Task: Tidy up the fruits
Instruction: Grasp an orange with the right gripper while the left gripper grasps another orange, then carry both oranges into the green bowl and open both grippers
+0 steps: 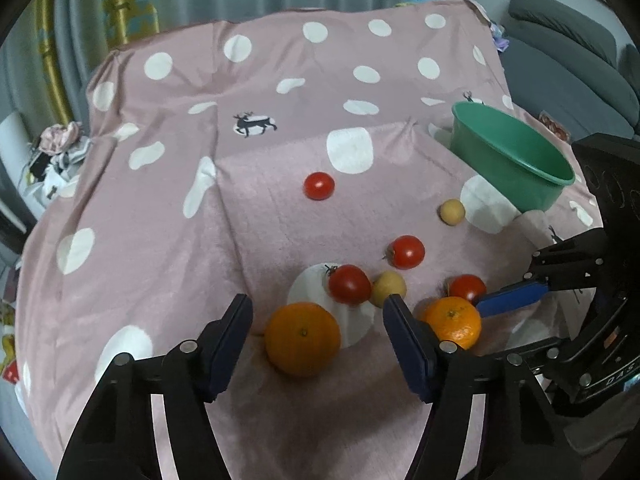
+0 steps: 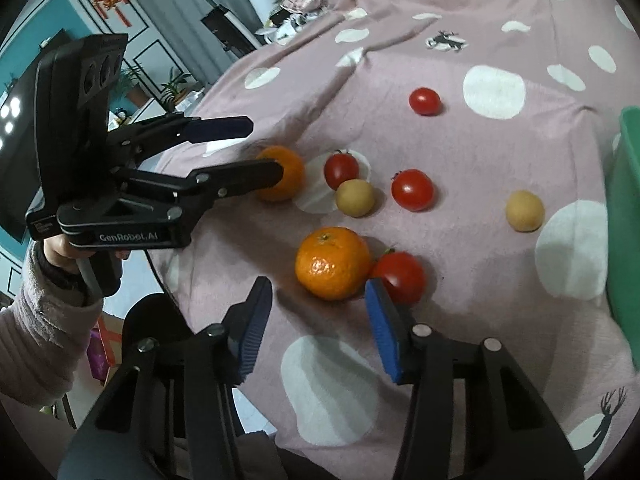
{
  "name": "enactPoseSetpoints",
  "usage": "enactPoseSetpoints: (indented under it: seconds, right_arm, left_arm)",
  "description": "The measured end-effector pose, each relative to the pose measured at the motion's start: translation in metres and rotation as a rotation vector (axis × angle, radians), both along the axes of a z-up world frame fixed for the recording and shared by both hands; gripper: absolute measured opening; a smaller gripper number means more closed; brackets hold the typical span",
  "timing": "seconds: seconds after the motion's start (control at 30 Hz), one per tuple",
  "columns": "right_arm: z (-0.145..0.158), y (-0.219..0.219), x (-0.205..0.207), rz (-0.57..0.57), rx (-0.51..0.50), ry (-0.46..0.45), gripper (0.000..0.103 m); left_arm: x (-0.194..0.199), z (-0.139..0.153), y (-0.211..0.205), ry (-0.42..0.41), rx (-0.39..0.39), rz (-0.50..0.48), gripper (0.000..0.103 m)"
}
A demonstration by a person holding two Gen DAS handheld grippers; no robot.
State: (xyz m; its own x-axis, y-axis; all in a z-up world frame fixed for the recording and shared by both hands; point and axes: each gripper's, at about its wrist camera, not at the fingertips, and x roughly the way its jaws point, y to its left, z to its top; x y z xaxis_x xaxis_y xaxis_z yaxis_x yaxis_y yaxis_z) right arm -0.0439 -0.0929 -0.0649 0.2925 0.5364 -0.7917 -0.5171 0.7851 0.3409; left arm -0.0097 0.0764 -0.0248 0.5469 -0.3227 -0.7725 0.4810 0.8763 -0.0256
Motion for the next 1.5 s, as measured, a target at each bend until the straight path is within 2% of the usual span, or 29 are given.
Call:
enactPoseSetpoints:
  seconds: [0.37,0.47,0.57,0.73,0.93,1.23,1.5]
  right_arm:
    - [-0.005,0.006,0.016,-0.016,0.004,0.018,0.051]
    - [-0.010,0.007,0.019,-0.017,-0.001,0.028,0.049]
    - [-0.012,0.009,0.020,-0.014,-0.024,0.009,0.045]
    - [-0.012,0.008,0.020,-0.017,-0.024,-0.005,0.044]
    - [-0.004,0.006,0.016,-0.019,-0.041,-0.042,0.044]
    - [0.038,-0.003,0.001,-0.055,-0.108,-0.237,0.044]
    - [0.055,-0.019,-0.004,-0.101,-0.127,-0.317,0.044]
  left_arm:
    - [0.011,-0.024,-0.008,0.091,0.091,-0.049,0.066]
    - [0.011,-0.028,-0.012,0.085,0.131,-0.044,0.060]
    - [0.014,-0.027,-0.009,0.085,0.126,-0.022,0.047]
    - [0.015,-0.027,-0.010,0.079,0.133,0.001,0.047]
    - [0.011,-0.021,-0.006,0.084,0.090,0.032,0.047]
    - [-0.001,0.007,-0.006,0.061,-0.046,0.085,0.047]
    - [-0.008,0.026,-0.022,0.031,-0.100,0.081,0.047]
